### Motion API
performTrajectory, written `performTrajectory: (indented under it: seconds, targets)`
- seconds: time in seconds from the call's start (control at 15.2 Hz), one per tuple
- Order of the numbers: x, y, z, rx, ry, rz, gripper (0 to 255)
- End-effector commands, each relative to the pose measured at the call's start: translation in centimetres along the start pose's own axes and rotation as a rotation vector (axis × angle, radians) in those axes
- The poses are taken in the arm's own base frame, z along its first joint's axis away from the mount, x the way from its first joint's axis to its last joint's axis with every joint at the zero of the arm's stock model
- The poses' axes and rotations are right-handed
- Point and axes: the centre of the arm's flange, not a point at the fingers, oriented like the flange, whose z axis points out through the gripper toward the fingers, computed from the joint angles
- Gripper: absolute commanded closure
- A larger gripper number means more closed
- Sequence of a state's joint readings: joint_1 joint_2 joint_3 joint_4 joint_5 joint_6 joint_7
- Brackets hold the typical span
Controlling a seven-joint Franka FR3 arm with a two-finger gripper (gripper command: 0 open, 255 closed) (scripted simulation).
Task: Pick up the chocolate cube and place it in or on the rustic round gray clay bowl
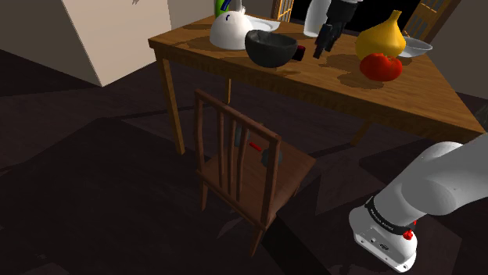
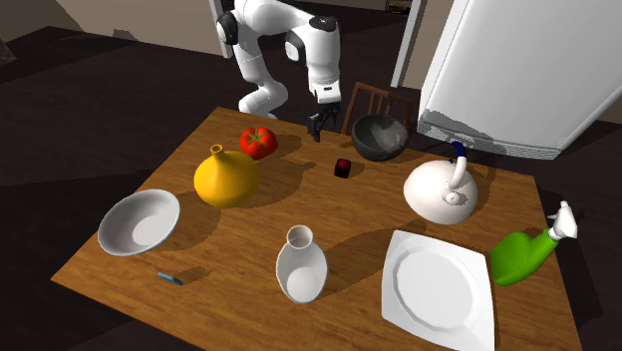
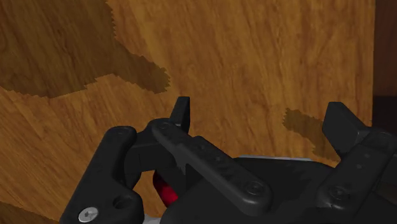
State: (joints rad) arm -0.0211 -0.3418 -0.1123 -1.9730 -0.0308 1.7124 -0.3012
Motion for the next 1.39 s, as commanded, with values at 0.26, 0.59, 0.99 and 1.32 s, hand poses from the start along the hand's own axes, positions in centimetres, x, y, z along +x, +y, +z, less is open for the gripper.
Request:
performTrajectory:
  seconds: [0.26, 0.59, 0.99, 1.32]
  targets:
    - [7.1, 4.9, 0.8, 0.01, -0.029, -0.018, 0]
    - [9.7, 6.6, 2.3, 0.015, -0.04, -0.025, 0]
    - [9.6, 6.6, 5.2, 0.015, -0.04, -0.025, 0]
    - [9.6, 6.6, 5.2, 0.015, -0.04, -0.025, 0]
